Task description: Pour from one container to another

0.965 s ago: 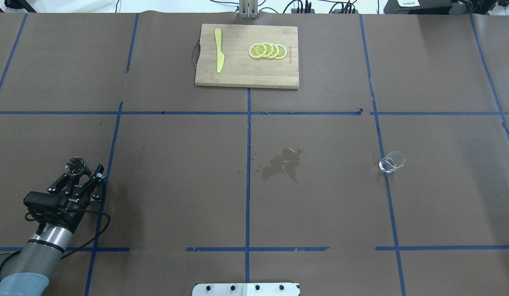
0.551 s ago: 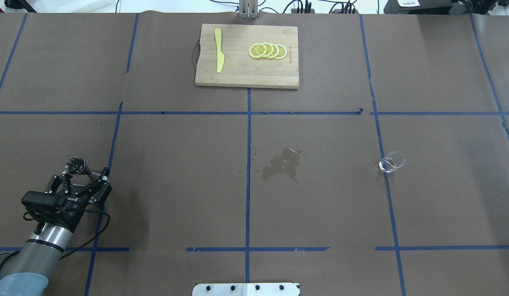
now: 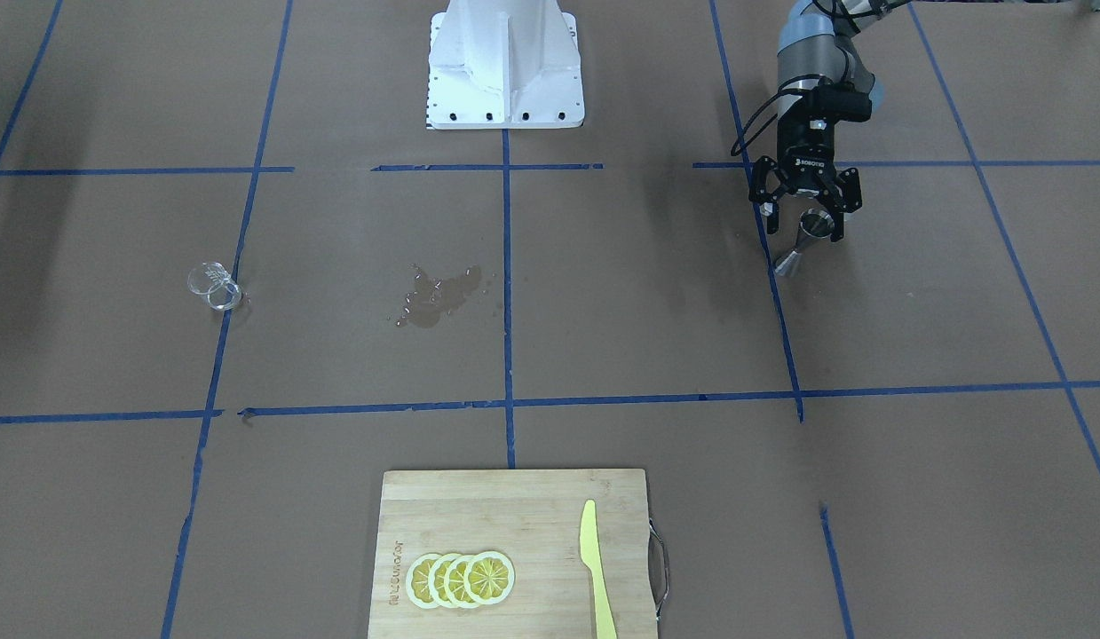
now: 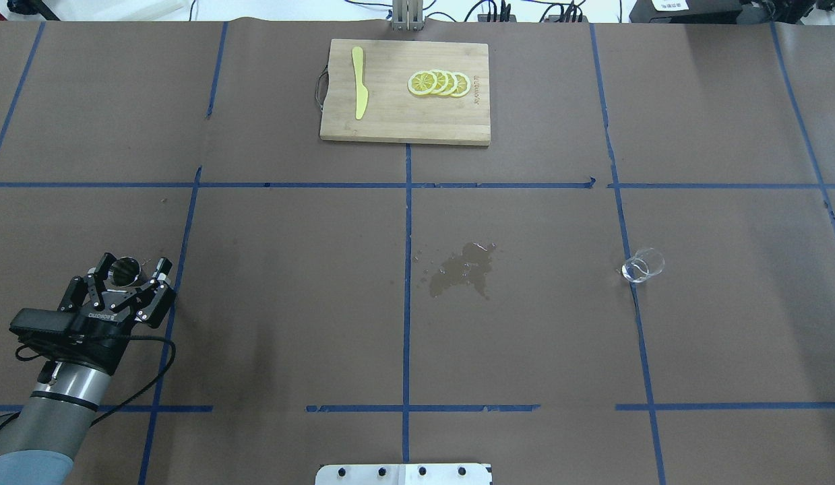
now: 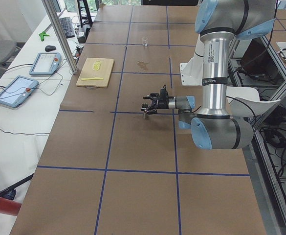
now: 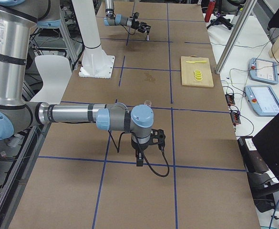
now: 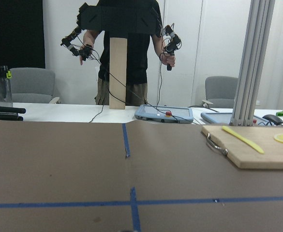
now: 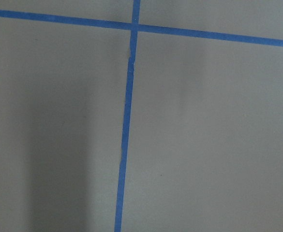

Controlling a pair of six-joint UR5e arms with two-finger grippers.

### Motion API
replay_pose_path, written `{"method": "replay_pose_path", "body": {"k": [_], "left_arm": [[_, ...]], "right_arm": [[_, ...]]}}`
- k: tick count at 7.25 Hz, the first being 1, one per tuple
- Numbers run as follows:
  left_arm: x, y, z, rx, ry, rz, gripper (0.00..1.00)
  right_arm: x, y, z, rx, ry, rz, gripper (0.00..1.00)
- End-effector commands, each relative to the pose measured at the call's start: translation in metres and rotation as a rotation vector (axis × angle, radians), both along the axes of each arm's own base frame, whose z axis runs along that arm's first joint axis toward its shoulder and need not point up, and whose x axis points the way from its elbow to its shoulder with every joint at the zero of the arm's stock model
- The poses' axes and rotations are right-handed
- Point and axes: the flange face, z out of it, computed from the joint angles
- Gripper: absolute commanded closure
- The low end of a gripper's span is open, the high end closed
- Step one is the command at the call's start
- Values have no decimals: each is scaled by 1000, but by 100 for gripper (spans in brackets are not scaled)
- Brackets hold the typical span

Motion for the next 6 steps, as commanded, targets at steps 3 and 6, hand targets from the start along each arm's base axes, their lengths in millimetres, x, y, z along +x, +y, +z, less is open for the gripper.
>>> {"method": "replay_pose_path", "body": {"k": [3,6], "left_arm": [[-45,2,-18,86,66,-86,0],[-44,5,-36,152,51,49,0]], "right_arm": [[0,0,-1,1,-1,1,0],[0,0,0,0,-1,0,0]]}}
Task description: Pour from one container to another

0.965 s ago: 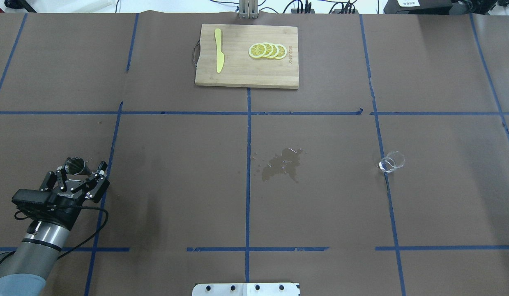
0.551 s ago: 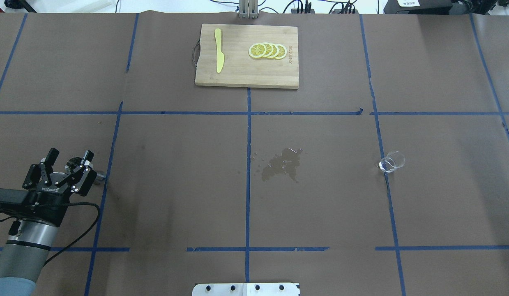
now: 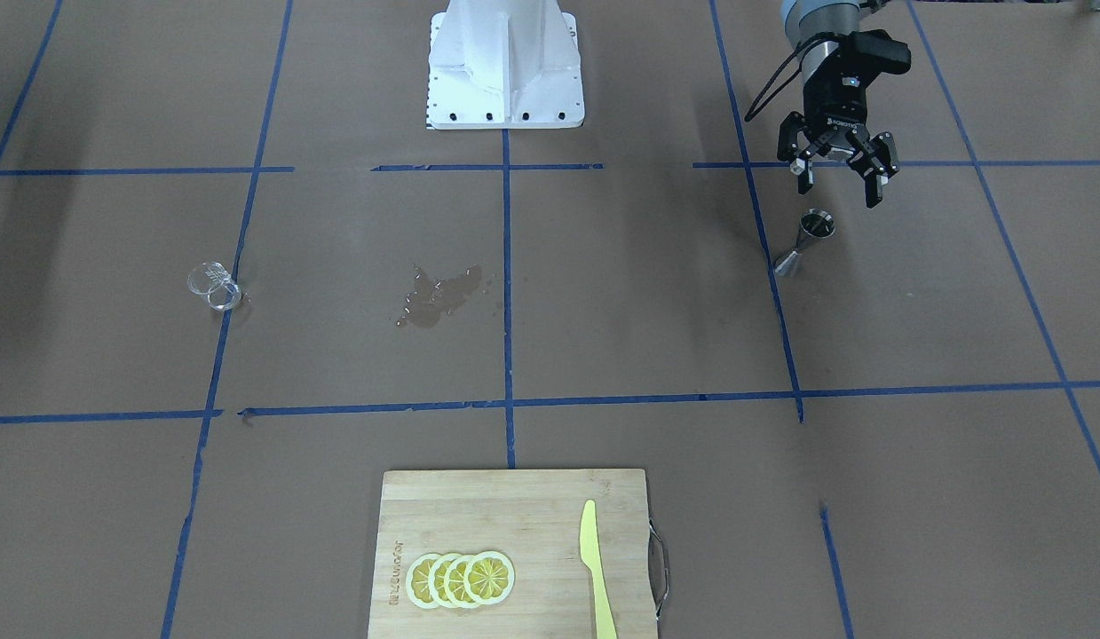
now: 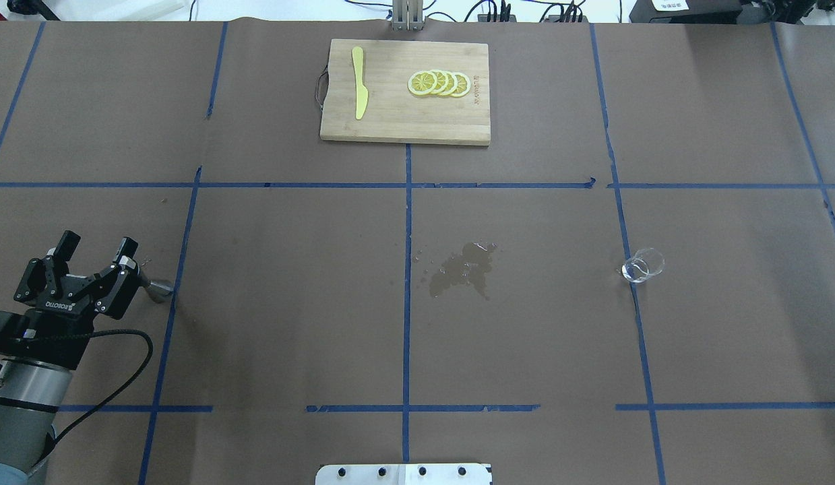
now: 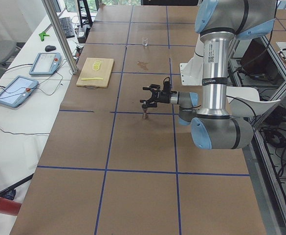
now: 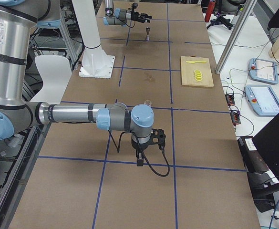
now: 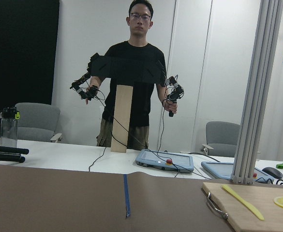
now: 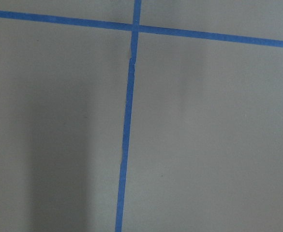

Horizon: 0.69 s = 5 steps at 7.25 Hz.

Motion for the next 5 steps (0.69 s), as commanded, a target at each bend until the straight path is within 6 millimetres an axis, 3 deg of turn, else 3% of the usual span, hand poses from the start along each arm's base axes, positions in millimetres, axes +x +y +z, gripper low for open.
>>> {"method": "replay_pose_path", "body": {"k": [1,2,4,5], "left_arm": [[8,2,-6,50,-30,125,0],[18,3,-23,75,-70,144,0],[73,3,-106,91,-32,166,0],[104,5,-152,131,-24,259,0]], "right_arm": [[0,0,1,-1,0,0,0],[0,-1,0,0,0,0,0],[0,0,0,0,0,0,0],[0,0,1,-1,0,0,0]]}}
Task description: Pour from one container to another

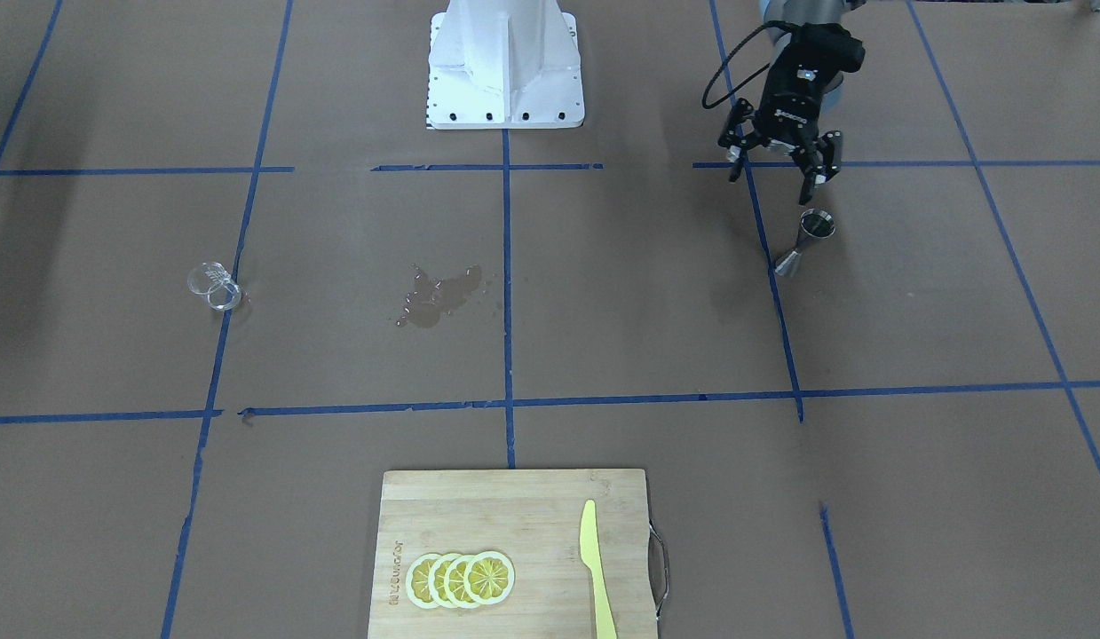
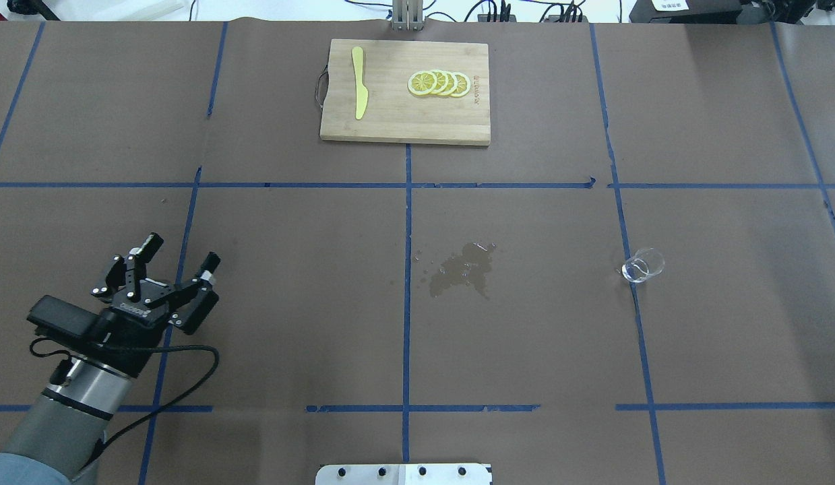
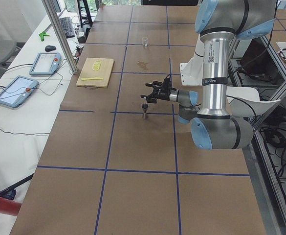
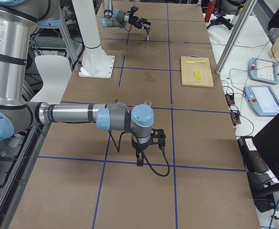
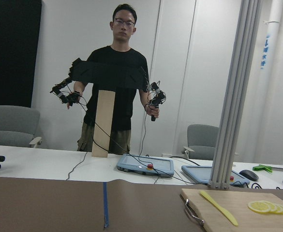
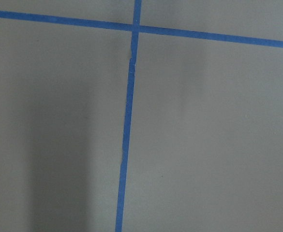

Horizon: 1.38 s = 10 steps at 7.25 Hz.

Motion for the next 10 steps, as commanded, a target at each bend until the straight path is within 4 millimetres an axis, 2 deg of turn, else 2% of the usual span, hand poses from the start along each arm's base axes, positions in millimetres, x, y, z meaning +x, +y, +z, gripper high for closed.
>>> {"method": "replay_pose_path", "body": {"k": [1,2,3,4,5,6,7,8,9,10], "left_arm": [[56,-4,-94,54,-22,128,0],[69,-25,-124,65,-81,151,0],[73,-54,-152,79,-137,184,0],[68,-91,-173,76,-208,203,0],[54,-135,-180,59,-295,252,0],[30,-181,-175,14,-388,324,0],[-2,-218,-167,-16,-467,363,0],[-55,-263,-155,-34,-577,393,0],[-110,-301,-136,-125,-631,455,0],[-164,-331,-119,-220,-679,476,0]], "right_arm": [[0,1,2,-5,0,0,0],[0,1,3,-6,0,0,0],[0,1,3,-6,0,0,0],[0,1,3,-6,0,0,0],[0,1,4,-8,0,0,0],[0,1,4,-8,0,0,0],[0,1,4,-9,2,0,0],[0,1,9,-18,0,0,0],[0,1,12,-25,0,0,0],[0,2,15,-31,1,0,0]]}}
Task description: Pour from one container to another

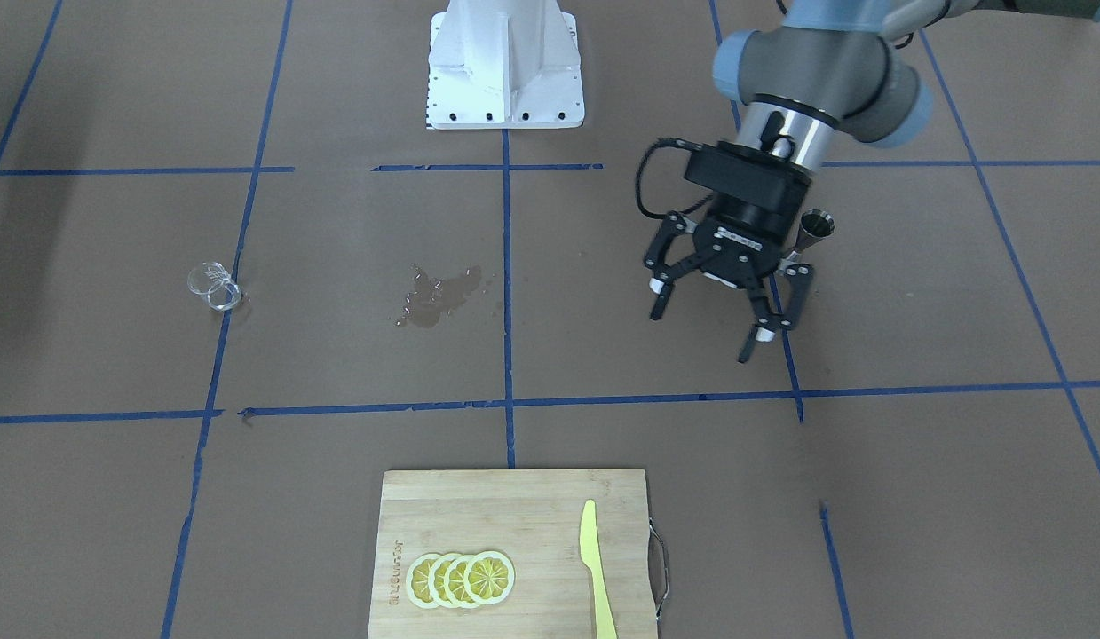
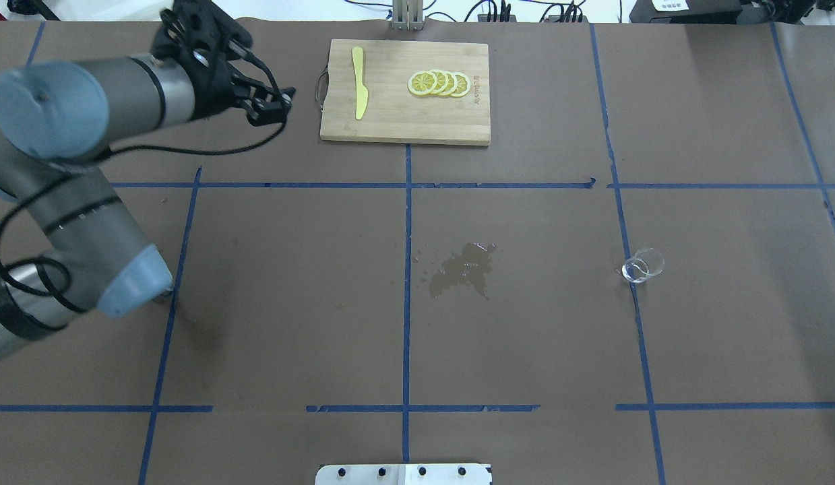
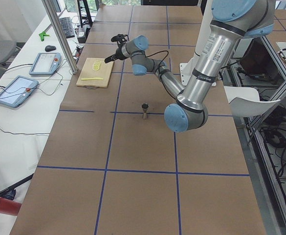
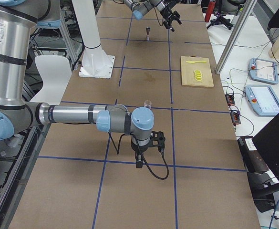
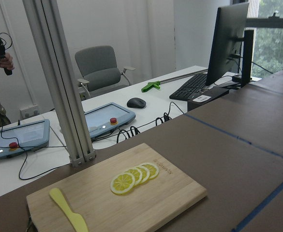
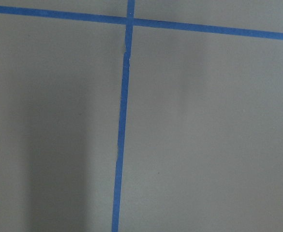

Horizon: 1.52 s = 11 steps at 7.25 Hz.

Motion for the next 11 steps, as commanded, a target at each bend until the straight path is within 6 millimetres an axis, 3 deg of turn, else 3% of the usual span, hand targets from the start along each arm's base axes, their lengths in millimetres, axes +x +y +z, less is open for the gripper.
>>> {"method": "replay_pose_path", "body": {"k": [1,2,3,4,5,6,7,8,9,10,11], "left_arm": [[-137,-64,54,-168,-202,-15,0],[-199,-85,78,-266,-273,-16,0],[-243,-88,105,-360,-289,-49,0],[-289,-80,166,-533,-319,-100,0],[-379,-87,217,-689,-296,-213,0],[-406,-78,259,-722,-346,-196,0],[-429,-55,301,-724,-420,-117,0],[-435,-18,358,-845,-362,-66,0],[-421,33,415,-901,-246,28,0],[-410,76,434,-884,-132,107,0],[-404,83,438,-898,-81,136,0]], "right_arm": [[0,1,6,-11,0,0,0],[0,0,6,-10,1,-1,0],[0,0,7,-12,2,0,0],[0,0,8,-13,3,-1,0],[1,0,8,-14,5,1,0],[1,0,9,-15,6,1,0],[1,1,9,-21,5,6,0],[1,2,11,-31,1,11,0],[1,3,16,-39,2,10,0],[6,3,12,-36,-18,30,0],[6,6,20,-53,-19,29,0]]}}
